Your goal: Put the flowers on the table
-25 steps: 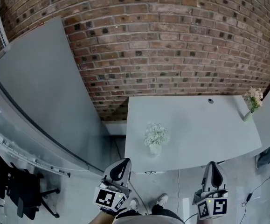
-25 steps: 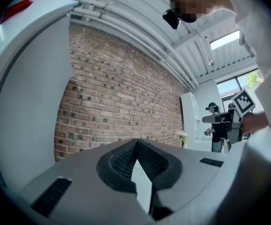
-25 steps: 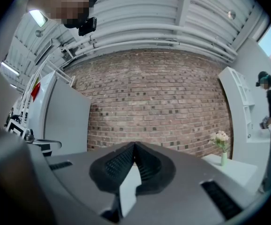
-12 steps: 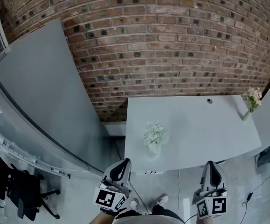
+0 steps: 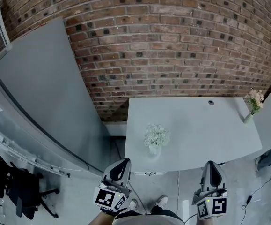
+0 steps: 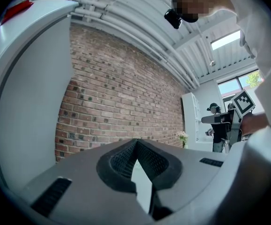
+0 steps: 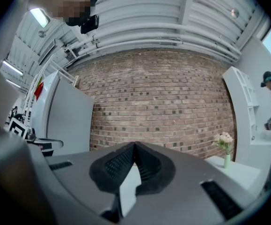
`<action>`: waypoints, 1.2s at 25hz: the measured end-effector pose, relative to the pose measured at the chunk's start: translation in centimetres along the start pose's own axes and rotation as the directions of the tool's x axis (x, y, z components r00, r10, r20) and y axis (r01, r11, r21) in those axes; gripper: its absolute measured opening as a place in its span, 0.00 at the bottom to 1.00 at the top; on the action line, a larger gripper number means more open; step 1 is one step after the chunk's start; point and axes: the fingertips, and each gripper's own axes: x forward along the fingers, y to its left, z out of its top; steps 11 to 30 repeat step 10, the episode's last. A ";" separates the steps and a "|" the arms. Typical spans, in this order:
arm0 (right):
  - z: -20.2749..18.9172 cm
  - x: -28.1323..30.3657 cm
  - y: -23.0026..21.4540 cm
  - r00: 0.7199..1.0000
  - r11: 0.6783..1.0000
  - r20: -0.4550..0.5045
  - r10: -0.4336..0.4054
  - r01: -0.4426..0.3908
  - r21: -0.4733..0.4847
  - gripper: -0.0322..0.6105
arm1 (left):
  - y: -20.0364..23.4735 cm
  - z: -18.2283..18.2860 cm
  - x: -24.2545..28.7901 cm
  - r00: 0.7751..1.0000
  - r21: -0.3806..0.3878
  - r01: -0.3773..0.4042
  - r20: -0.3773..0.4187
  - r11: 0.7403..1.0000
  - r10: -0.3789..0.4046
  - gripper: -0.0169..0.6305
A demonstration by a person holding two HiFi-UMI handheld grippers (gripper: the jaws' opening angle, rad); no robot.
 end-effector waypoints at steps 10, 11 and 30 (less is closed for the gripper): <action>-0.2 0.7 -1.1 1.000 1.000 -0.005 -0.002 0.002 0.003 0.07 | -0.3 -0.4 1.2 1.000 -0.006 -0.003 -0.012 1.000 0.003 0.04; -0.2 0.7 -1.1 1.000 1.000 -0.005 -0.002 0.002 0.003 0.07 | -0.3 -0.4 1.2 1.000 -0.006 -0.003 -0.012 1.000 0.003 0.04; -0.2 0.7 -1.1 1.000 1.000 -0.005 -0.002 0.002 0.003 0.07 | -0.3 -0.4 1.2 1.000 -0.006 -0.003 -0.012 1.000 0.003 0.04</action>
